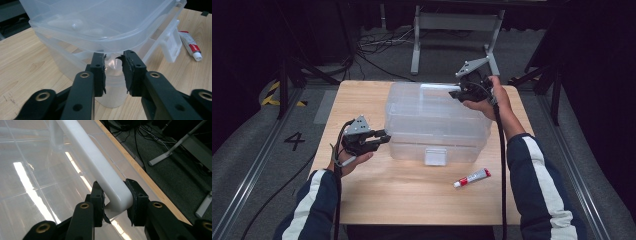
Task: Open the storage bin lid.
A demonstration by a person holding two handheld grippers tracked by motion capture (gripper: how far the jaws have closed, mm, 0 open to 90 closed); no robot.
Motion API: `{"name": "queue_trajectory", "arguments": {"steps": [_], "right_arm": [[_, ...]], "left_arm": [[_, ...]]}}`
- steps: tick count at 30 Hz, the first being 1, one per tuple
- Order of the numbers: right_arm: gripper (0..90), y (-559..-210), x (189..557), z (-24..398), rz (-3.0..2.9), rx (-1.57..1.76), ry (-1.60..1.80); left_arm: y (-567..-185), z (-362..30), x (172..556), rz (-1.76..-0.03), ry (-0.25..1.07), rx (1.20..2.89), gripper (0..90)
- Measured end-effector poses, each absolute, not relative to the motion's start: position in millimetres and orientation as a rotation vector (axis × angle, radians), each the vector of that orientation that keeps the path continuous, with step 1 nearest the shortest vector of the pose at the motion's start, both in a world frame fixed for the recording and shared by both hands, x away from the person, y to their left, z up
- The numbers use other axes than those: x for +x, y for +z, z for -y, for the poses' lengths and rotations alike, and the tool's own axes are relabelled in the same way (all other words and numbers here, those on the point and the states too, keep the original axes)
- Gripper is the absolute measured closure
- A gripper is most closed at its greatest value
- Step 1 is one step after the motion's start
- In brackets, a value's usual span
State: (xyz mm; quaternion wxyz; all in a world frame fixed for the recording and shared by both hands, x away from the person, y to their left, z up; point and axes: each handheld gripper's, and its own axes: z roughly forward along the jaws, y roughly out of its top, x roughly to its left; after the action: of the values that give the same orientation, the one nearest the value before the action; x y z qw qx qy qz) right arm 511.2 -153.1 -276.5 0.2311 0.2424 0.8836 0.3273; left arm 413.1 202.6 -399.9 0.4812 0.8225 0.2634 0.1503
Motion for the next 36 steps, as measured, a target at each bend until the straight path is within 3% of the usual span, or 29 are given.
{"name": "queue_trajectory", "arguments": {"steps": [8,23,36], "right_arm": [[68.9,-275,511,154,-2.423,0.676,0.906],[62.3,-270,489,180,-2.352,0.660,0.956],[59.7,-277,453,256,-2.213,0.711,1.038]], "left_arm": [[-400,-202,415,-0.655,0.397,2.003,89.6],[-400,-199,416,-0.634,0.416,2.034,90.0],[-399,-198,416,-0.625,0.411,2.048,90.0]]}}
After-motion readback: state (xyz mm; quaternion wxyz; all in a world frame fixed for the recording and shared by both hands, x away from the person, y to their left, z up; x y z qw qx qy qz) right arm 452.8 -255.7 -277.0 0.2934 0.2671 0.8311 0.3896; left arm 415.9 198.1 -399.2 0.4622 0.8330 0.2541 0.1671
